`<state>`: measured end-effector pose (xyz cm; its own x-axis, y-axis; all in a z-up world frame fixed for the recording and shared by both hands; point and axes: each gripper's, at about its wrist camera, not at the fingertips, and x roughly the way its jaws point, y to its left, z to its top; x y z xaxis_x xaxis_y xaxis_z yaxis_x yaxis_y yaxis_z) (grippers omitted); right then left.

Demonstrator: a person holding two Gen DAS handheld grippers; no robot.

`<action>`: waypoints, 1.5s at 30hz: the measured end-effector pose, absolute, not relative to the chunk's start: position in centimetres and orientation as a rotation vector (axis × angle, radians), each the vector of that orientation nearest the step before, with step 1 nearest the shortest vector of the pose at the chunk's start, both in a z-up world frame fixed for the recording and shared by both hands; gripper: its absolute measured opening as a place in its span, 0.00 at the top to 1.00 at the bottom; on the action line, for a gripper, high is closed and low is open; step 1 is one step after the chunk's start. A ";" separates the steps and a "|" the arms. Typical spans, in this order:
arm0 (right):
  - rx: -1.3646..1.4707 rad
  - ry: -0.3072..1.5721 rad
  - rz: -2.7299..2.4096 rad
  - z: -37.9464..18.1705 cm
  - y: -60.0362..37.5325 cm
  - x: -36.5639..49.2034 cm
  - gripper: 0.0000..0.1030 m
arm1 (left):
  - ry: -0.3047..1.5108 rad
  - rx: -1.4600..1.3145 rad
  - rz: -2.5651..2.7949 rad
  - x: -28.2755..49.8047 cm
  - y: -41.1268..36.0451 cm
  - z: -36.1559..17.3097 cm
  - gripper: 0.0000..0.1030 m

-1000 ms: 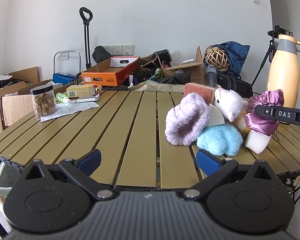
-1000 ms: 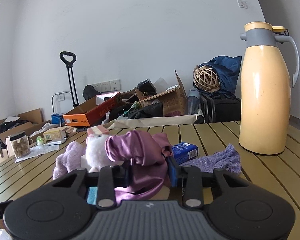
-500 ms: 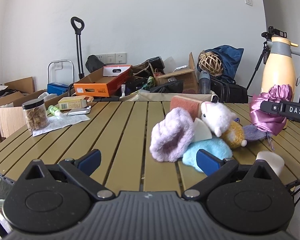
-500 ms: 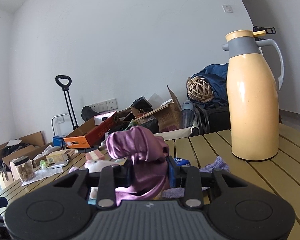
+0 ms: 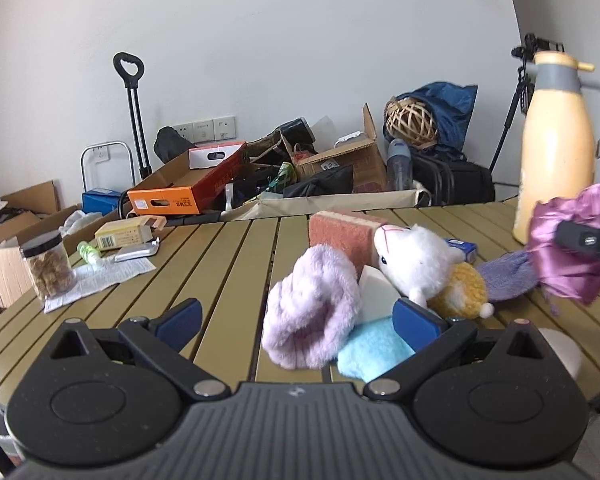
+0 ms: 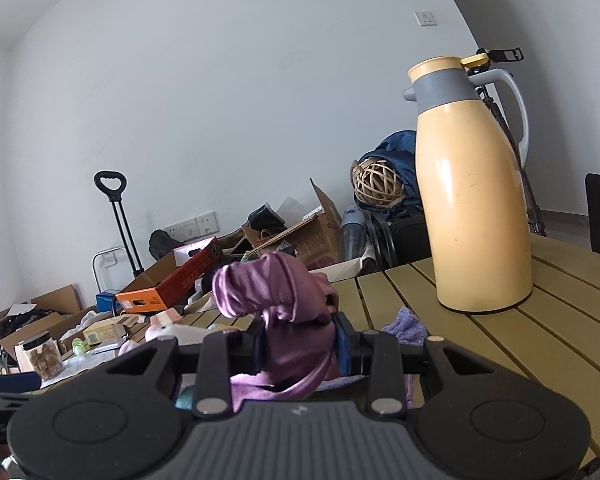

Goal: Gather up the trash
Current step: 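Grasp the lavender fuzzy sock with the left tool while the right tool holds the satin cloth, then lift both held items off the table and carry them toward the black bin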

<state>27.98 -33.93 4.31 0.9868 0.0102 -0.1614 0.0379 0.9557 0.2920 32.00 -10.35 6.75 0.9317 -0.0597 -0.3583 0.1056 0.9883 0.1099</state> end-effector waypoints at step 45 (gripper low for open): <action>0.285 0.177 -0.009 2.8 -33.5 28.3 0.68 | 0.416 0.182 -0.164 37.4 -8.4 3.9 0.73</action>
<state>28.32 -33.49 2.84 0.9845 0.0162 -0.1746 0.0336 0.9598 0.2787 37.37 -8.41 3.85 0.9021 -0.1206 -0.4144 0.1948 0.9706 0.1416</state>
